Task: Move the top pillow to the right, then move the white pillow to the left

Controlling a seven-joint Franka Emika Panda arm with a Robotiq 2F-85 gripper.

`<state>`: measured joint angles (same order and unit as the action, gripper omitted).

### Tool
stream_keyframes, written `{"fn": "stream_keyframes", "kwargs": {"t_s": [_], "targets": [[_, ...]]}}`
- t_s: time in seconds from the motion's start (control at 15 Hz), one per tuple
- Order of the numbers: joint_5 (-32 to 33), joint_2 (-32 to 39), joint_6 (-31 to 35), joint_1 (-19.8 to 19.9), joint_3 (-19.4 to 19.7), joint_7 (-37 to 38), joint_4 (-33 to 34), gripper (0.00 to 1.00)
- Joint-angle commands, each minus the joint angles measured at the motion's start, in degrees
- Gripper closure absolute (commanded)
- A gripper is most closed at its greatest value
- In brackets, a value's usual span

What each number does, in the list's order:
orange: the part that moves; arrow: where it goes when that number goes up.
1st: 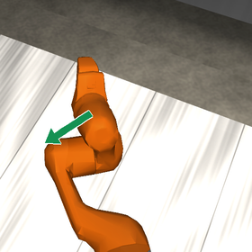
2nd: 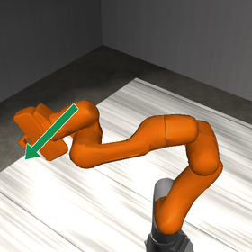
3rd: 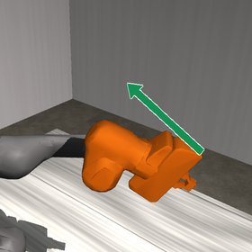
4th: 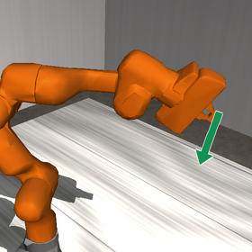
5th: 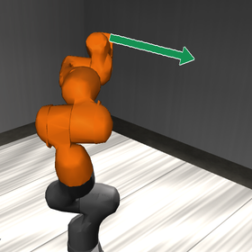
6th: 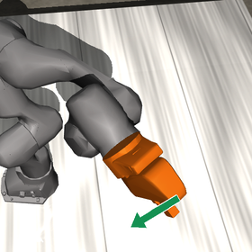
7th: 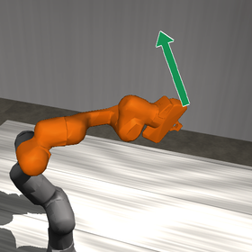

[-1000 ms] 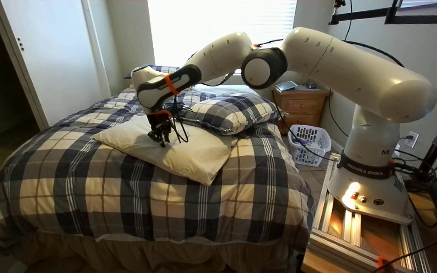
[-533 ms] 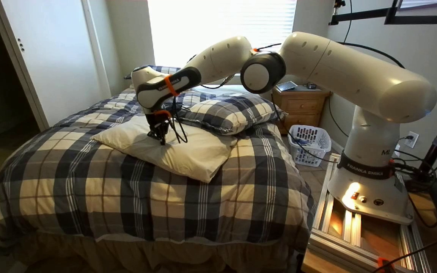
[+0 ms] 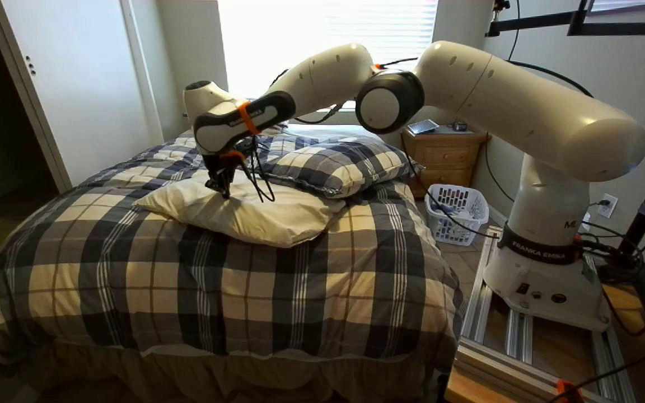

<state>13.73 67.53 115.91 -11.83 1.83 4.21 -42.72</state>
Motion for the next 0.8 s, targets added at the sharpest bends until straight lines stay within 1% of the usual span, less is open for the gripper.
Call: {"fn": "stream_keyframes", "kwargs": {"t_s": [0.0, 0.27, 0.47, 0.73], "targets": [[3.39, -2.1, 5.76, -1.49, 1.72, -0.88, 0.67, 0.99], [6.23, -4.38, 11.1, -1.94, 3.41, -0.12, -0.21, 0.99], [7.95, -5.59, 16.44, -2.15, 4.93, 0.8, -0.62, 0.99], [10.52, -6.43, 24.31, -2.47, 8.7, 3.47, -0.92, 0.99]]}}
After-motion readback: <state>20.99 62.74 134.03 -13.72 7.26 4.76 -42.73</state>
